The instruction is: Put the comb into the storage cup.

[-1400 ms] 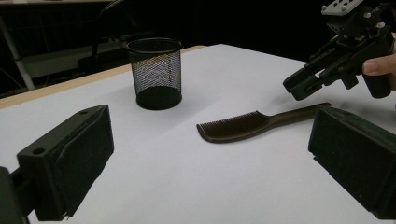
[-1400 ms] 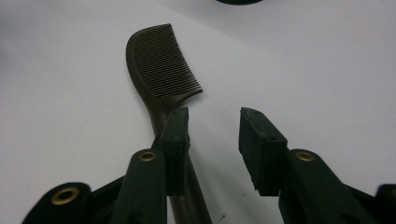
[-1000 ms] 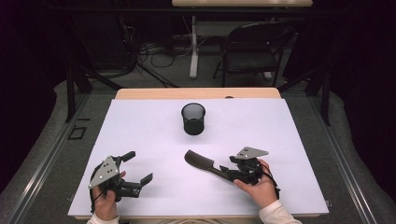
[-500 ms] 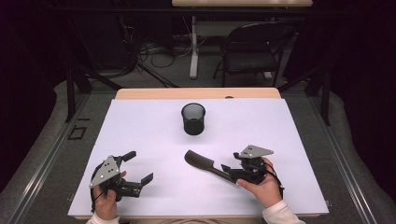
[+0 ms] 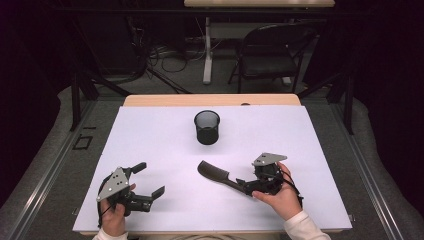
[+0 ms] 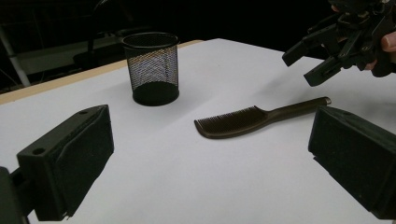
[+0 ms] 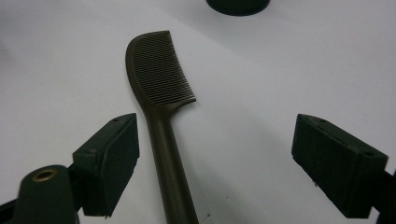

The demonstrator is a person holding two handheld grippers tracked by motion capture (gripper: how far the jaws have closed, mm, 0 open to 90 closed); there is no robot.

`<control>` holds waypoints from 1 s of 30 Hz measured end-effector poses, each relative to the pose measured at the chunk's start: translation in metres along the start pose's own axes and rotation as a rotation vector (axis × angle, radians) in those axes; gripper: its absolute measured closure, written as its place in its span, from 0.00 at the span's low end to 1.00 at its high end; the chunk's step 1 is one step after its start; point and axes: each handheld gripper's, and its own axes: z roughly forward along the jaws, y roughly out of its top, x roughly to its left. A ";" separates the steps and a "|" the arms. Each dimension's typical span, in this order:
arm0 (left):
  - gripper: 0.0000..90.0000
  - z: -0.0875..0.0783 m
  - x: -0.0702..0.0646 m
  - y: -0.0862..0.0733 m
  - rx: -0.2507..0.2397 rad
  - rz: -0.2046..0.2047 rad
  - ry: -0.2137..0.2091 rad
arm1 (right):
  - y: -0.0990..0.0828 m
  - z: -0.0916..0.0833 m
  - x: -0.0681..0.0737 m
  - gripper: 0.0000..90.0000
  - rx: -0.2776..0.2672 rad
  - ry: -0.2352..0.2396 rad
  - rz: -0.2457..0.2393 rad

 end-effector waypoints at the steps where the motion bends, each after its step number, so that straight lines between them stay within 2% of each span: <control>1: 0.01 0.000 0.000 0.000 0.000 0.001 0.003 | 0.001 0.000 0.000 0.16 0.005 0.001 -0.002; 8: 0.01 -0.001 -0.001 0.000 -0.002 0.000 0.002 | 0.008 0.003 0.000 0.07 0.059 0.012 0.000; 10: 0.01 -0.001 -0.001 0.000 -0.001 0.002 0.001 | 0.009 0.005 0.000 0.06 0.082 0.011 -0.015; 20: 0.01 -0.001 -0.001 0.000 -0.001 0.002 0.002 | 0.018 0.014 0.002 0.02 0.166 0.020 -0.048; 26: 0.01 -0.001 -0.001 0.000 -0.001 0.001 0.001 | 0.021 0.022 0.005 0.01 0.212 0.007 -0.097; 30: 0.01 -0.001 -0.001 0.000 -0.001 0.001 0.001 | 0.023 0.026 0.006 0.01 0.248 0.014 -0.107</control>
